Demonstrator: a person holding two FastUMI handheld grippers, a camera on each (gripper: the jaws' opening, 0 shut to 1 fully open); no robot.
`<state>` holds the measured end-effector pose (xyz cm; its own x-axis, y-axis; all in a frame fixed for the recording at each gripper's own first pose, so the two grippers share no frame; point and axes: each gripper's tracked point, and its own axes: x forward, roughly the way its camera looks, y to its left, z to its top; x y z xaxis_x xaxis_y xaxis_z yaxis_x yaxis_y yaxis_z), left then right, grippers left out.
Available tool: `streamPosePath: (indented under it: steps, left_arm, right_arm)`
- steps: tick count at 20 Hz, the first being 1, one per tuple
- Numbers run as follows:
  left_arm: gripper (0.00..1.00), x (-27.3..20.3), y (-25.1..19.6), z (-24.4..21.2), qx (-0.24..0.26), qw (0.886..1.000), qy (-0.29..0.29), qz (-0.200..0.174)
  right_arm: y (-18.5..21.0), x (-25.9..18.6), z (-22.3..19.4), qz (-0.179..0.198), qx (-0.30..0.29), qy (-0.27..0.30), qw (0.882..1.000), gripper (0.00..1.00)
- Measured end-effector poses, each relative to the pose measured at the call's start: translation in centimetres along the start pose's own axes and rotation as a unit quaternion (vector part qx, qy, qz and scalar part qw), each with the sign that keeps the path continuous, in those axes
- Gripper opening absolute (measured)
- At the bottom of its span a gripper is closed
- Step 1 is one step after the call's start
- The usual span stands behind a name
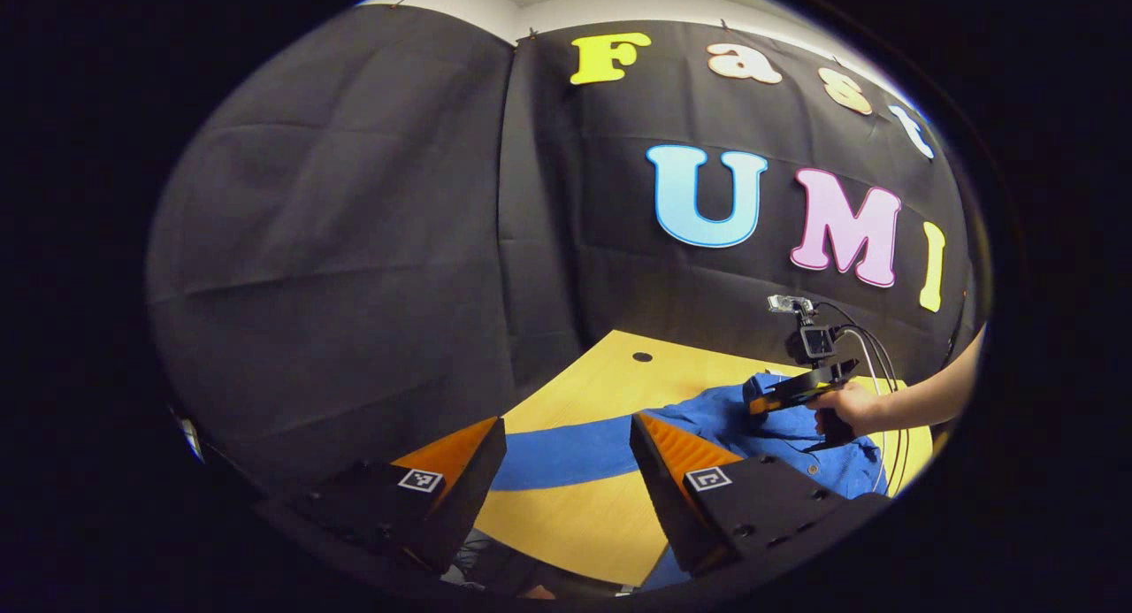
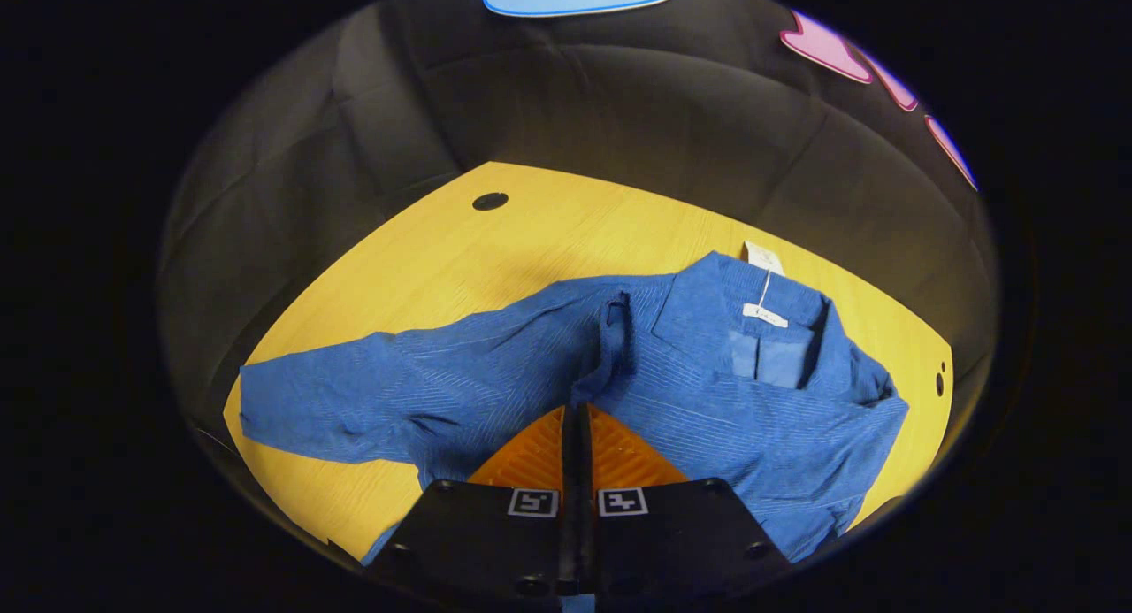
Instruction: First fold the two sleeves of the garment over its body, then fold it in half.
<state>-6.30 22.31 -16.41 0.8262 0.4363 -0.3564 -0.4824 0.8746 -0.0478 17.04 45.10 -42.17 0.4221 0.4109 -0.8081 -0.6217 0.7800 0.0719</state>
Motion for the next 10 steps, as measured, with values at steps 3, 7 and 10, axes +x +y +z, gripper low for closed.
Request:
streamPosePath:
  steps: [3,7,10]
  left_arm:
    - [0.82,-0.2,0.0,-1.1,-0.003,1.000,0.012,0.006]
    - [0.82,0.9,-1.3,-1.6,-0.018,1.000,0.014,-0.015]
    - [0.82,3.1,-1.1,-2.0,-0.020,1.000,0.019,-0.015]
  right_arm:
    - [2.8,0.1,0.5,0.053,0.042,0.001,0.998,0.01]
    - [4.2,-1.4,1.6,0.071,0.027,-0.027,0.997,0.50]
    - [3.7,-3.9,2.3,0.062,0.008,-0.051,0.997,0.71]
